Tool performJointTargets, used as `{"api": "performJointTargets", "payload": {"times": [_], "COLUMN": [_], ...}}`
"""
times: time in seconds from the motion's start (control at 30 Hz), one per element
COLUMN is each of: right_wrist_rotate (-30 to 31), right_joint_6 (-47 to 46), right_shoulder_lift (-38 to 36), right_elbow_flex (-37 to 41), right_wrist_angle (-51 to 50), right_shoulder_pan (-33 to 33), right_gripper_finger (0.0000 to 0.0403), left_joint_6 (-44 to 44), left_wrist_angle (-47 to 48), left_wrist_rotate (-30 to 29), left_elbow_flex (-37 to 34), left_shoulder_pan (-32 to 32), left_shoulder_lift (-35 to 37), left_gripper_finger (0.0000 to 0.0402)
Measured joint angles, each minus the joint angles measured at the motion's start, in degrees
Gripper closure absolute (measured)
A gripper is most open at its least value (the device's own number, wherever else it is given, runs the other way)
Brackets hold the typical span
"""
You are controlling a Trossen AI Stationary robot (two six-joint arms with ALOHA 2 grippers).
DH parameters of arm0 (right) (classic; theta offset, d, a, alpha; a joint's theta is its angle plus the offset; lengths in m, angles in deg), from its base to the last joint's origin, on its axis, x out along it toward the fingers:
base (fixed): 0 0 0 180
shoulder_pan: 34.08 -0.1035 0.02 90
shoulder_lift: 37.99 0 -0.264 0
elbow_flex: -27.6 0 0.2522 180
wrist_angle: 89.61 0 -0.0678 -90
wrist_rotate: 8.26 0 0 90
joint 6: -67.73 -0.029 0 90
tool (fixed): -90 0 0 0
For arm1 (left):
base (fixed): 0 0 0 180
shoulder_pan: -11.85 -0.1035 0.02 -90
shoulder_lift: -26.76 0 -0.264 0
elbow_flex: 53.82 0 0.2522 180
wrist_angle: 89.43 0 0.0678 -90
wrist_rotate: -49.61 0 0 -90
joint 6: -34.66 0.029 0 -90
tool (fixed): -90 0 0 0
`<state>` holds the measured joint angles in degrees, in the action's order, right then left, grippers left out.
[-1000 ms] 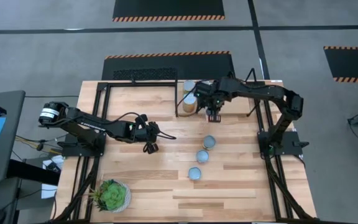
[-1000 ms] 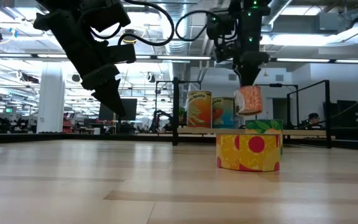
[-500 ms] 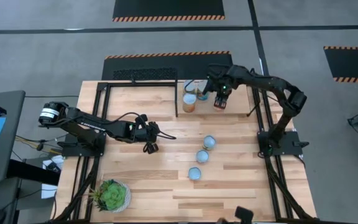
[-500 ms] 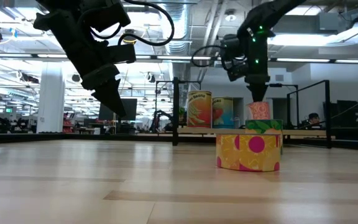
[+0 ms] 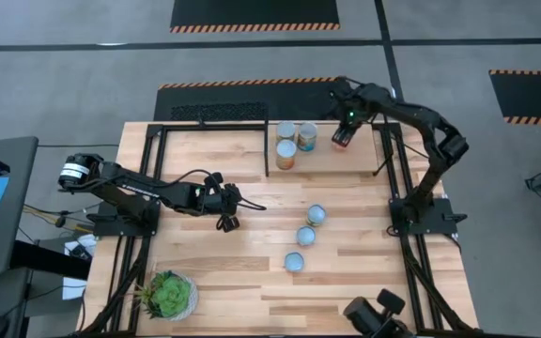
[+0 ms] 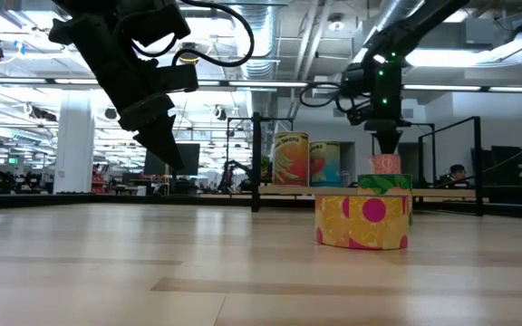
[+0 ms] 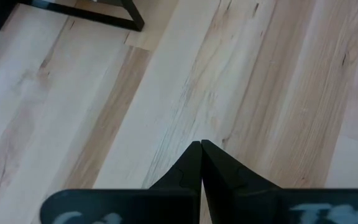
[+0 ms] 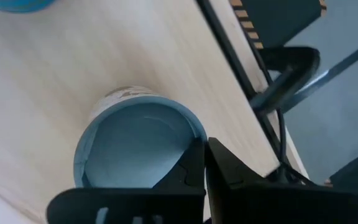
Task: Pick and place cans onto a shelf
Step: Put the canned sauce on the shelf
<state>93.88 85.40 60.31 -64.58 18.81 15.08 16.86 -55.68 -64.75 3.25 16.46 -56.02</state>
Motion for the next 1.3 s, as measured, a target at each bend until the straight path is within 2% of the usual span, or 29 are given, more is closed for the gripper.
{"api": "performJointTargets", "payload": {"times": [0.4, 1.07, 1.3], "right_wrist_rotate": [-0.04, -0.03, 0.08], "right_joint_6": [-1.15, -1.30, -0.89], "right_shoulder_lift": [0.02, 0.44, 0.35], "right_elbow_flex": [0.00, 0.08, 3.10], "right_wrist_angle": [7.45, 6.15, 8.31], "right_shoulder_pan": [-3.09, -3.61, -3.32], "right_gripper_finger": [0.0391, 0.0391, 0.0391], "left_joint_6": [0.00, 0.00, 0.00], "left_wrist_angle": [0.00, 0.00, 0.00], "left_wrist_rotate": [0.00, 0.02, 0.01], "left_elbow_flex": [0.00, 0.00, 0.00], "left_shoulder_pan": [0.01, 0.00, 0.02], "left_shoulder_lift": [0.00, 0.00, 0.00], "left_gripper_finger": [0.0402, 0.0401, 0.0402]}}
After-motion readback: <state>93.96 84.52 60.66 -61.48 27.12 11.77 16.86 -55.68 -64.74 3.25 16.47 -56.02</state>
